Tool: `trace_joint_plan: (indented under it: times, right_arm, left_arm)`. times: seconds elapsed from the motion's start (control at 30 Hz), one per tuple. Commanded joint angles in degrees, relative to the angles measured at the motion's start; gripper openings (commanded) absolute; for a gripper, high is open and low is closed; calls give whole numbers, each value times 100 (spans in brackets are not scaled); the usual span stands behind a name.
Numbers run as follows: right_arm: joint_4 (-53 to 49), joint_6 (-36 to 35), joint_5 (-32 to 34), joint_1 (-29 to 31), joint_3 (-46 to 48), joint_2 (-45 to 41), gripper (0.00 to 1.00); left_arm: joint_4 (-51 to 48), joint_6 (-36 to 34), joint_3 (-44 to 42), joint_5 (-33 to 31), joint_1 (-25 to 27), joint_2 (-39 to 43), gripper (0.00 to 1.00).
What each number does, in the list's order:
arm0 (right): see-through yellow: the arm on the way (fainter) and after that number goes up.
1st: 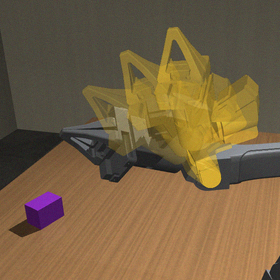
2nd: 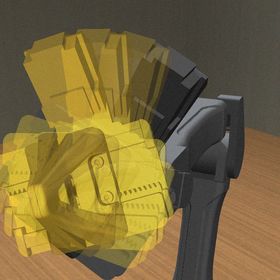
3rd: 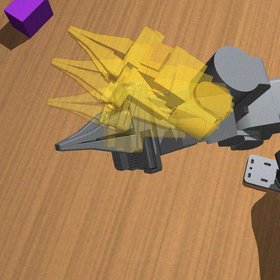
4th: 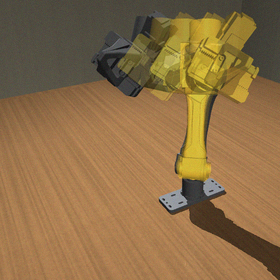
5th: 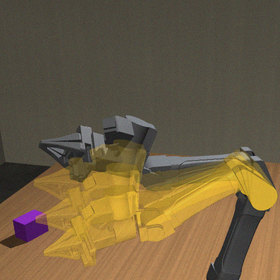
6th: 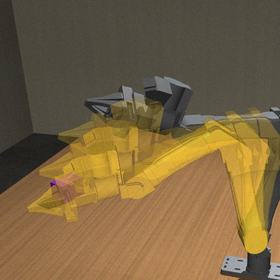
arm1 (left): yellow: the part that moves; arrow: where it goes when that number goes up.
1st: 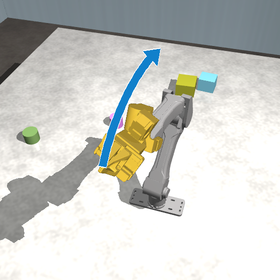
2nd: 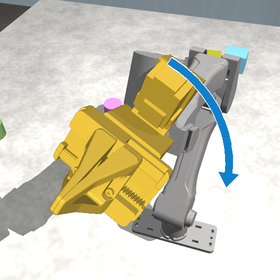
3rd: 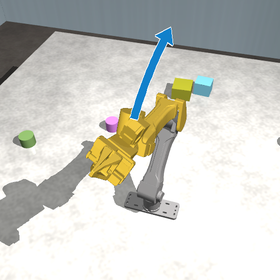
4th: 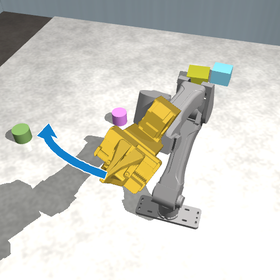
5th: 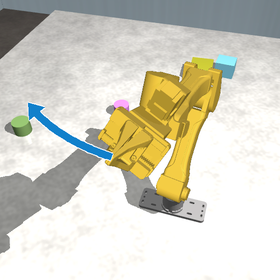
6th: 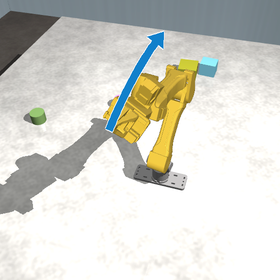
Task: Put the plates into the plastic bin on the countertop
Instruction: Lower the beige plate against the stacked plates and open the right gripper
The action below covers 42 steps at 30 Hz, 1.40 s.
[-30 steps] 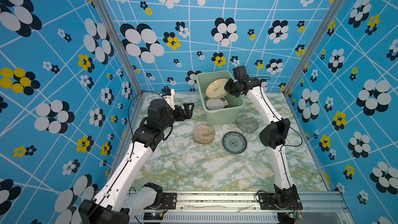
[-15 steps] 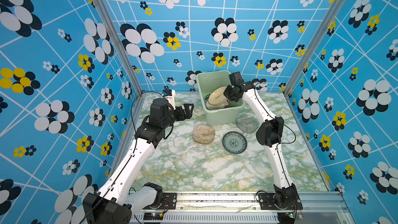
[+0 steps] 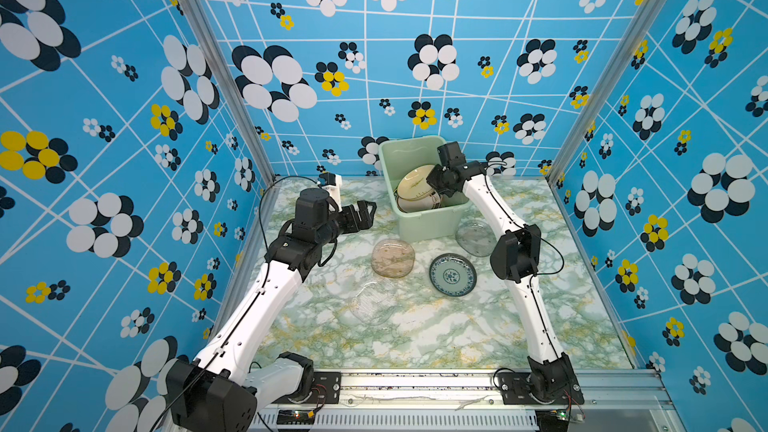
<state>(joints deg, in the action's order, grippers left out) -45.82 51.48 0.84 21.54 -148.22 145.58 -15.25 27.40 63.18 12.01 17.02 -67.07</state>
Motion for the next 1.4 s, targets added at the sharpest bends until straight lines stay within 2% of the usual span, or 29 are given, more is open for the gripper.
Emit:
trace_joint_plan:
  times: [0.0,0.4,0.63,1.2,1.37]
  right_arm:
    - [150,175,-60,17,-103,164,2]
    - [-65,82,216,87,-86,208,11]
    - [-204,153,547,171,21,63,11]
    - [-245,1023,823,237,398,-173,15]
    - [-221,1117,816,237,392,-75,21]
  left_arm:
    - [-93,4,182,70,-51,7,99]
    - [-137,2,177,67,-95,23,99]
    - [-101,59,119,83,-113,73,99]
    - [66,269,-290,89,-300,464,99]
    - [83,277,-381,70,-339,510,99]
